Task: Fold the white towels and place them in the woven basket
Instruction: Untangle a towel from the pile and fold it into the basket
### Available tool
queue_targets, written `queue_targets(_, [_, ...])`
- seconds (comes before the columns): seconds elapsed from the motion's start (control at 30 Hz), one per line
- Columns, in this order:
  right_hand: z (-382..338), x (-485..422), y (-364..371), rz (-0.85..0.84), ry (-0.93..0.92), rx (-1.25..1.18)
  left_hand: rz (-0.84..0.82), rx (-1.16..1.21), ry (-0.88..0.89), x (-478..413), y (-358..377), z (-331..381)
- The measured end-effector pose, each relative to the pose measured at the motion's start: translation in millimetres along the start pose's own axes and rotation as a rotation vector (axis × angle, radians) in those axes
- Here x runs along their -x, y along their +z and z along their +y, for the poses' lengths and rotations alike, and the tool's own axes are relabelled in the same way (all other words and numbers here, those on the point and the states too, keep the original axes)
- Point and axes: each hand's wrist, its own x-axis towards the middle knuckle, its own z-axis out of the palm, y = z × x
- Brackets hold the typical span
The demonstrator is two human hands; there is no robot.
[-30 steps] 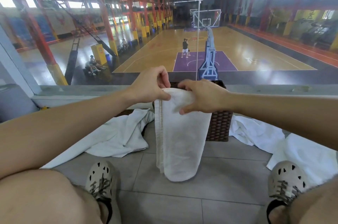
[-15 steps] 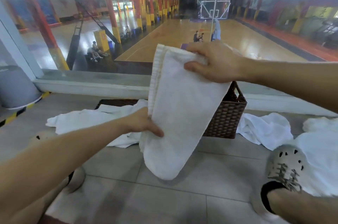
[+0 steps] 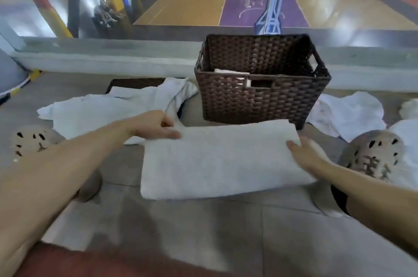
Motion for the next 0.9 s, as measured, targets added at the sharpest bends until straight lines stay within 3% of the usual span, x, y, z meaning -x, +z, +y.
queue_targets(0.1, [63.5,1.6,62.4,-0.175,0.149,0.289,0.002,-0.159,-0.084,-26.2,89.7,-33.1])
queue_targets(0.2, [65.0,16.2,84.2,0.051,0.028,0.488,0.073,-0.095,-0.058,-37.2,150.2,-46.9])
queue_targets(0.3, [49.9,7.1,88.2,0.293,-0.195,0.512,0.087,-0.004,-0.020,-44.4,175.2,-43.6])
queue_targets(0.4, [42.7,-11.5,89.2,0.180,-0.395,0.538,0.133,0.028,0.011,-52.7,179.0,-40.1])
queue_targets(0.5, [45.1,-29.3,90.3,0.017,-0.424,0.644,0.173,0.019,0.001,-54.1,176.6,-38.5])
queue_targets(0.7, [25.1,-45.7,81.9,0.038,-0.301,0.449,0.206,0.196,-0.144,-46.6,167.4,-44.2])
queue_targets(0.9, [29.0,-18.1,92.2,0.128,0.142,0.238,0.352,0.152,-0.181,-41.6,186.2,-30.1])
